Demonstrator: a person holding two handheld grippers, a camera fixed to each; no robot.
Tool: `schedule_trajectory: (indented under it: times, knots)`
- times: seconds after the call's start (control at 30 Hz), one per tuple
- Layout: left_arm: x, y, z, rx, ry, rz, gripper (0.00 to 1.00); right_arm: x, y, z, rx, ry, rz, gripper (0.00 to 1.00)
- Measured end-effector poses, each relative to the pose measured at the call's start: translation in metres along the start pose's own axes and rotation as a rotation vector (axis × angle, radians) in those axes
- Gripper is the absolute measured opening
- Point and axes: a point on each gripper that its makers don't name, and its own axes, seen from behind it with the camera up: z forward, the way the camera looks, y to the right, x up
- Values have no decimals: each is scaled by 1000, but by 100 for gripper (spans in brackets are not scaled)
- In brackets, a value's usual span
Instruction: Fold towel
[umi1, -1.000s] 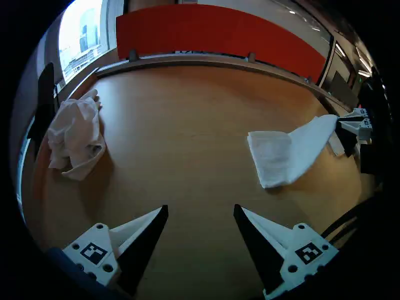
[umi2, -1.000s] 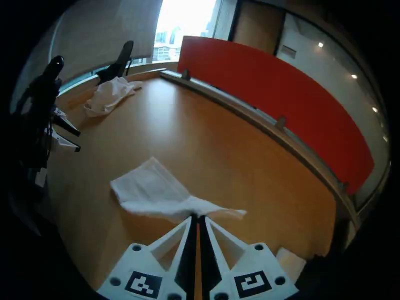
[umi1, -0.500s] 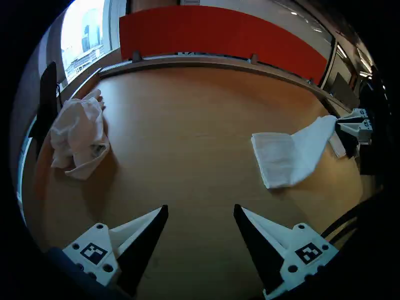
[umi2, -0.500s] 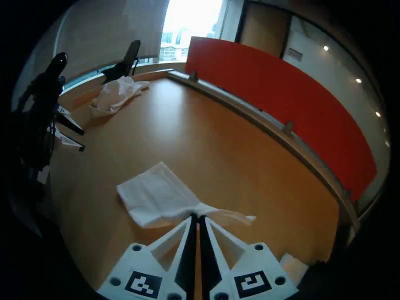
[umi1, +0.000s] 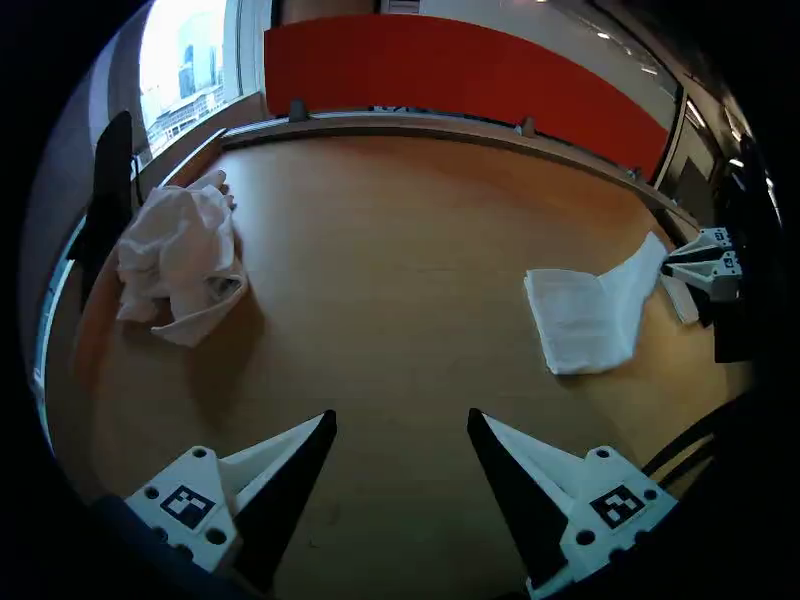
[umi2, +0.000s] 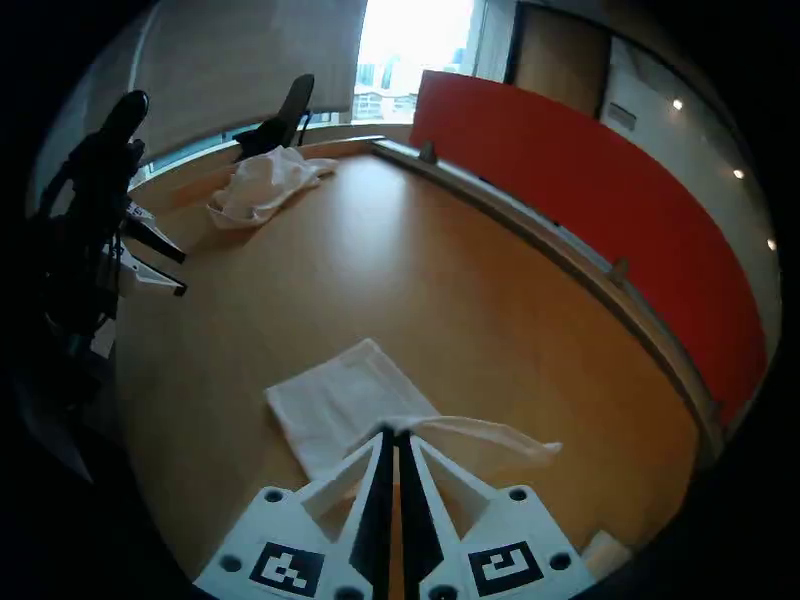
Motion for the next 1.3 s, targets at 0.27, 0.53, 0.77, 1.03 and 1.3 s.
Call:
schedule_trajectory:
  times: [0.27,0.53,0.77,1.03,1.3]
  knots:
    - [-7,-15,-8,24,2,-20,98,9,-24,19,65,-10,-23,17]
    - [-15,-29,-15,45,6,-53,98,14,-45,35,120,-26,-47,17]
    - [-21,-38,-21,60,9,-76,97,13,-53,48,150,-45,-39,17]
    - [-24,-43,-23,71,9,-91,97,12,-56,50,161,-58,-49,17]
    - [-25,-42,-20,69,4,-88,98,12,-56,52,165,-61,-38,16]
